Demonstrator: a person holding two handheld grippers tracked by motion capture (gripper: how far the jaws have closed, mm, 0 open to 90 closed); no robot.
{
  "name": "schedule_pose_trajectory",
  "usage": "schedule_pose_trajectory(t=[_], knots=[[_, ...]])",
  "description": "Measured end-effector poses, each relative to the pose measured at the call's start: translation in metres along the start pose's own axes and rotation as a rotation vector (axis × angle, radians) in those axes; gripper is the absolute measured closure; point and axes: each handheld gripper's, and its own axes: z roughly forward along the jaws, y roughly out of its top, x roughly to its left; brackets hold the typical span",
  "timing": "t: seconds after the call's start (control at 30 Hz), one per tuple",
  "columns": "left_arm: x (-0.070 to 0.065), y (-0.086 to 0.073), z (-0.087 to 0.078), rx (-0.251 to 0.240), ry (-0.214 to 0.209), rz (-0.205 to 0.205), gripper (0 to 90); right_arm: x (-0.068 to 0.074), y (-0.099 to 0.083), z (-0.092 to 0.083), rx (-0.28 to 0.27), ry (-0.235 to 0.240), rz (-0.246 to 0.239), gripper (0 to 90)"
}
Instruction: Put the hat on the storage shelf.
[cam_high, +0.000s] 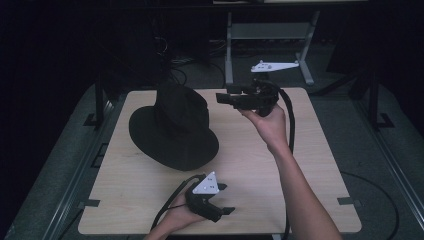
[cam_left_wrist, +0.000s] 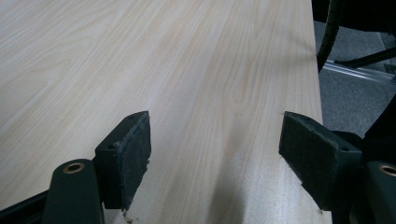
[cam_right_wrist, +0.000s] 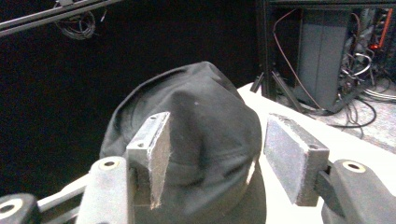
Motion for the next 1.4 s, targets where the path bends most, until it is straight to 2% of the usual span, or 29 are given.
schedule_pose_trajectory(t=[0.23,0.47,0.6,0.63,0.7,1.1,1.4], knots=[[-0.002,0.000,0.002,-0.012,-0.007,-0.019,24.4,-0.010,-0.011,-0.017,-0.006,-0.025,0.019,38.0],[-0.002,0.000,0.002,0.000,-0.002,-0.008,24.2,-0.020,-0.022,-0.034,-0.011,-0.053,0.043,35.4],[-0.002,0.000,0.002,-0.012,0.000,-0.022,23.8,-0.025,-0.030,-0.044,-0.022,-0.066,0.051,34.7],[-0.001,0.000,0.002,-0.010,0.004,-0.008,23.7,-0.026,-0.033,-0.046,-0.020,-0.073,0.052,34.7],[-0.001,0.000,0.003,-0.011,0.004,-0.006,23.6,-0.029,-0.038,-0.051,-0.021,-0.078,0.063,34.4],[-0.001,0.000,0.002,-0.007,0.008,-0.007,23.3,-0.043,-0.066,-0.085,-0.062,-0.111,0.117,33.1],[-0.001,0.000,0.003,-0.004,0.010,-0.004,23.1,-0.050,-0.085,-0.102,-0.060,-0.140,0.141,31.2]])
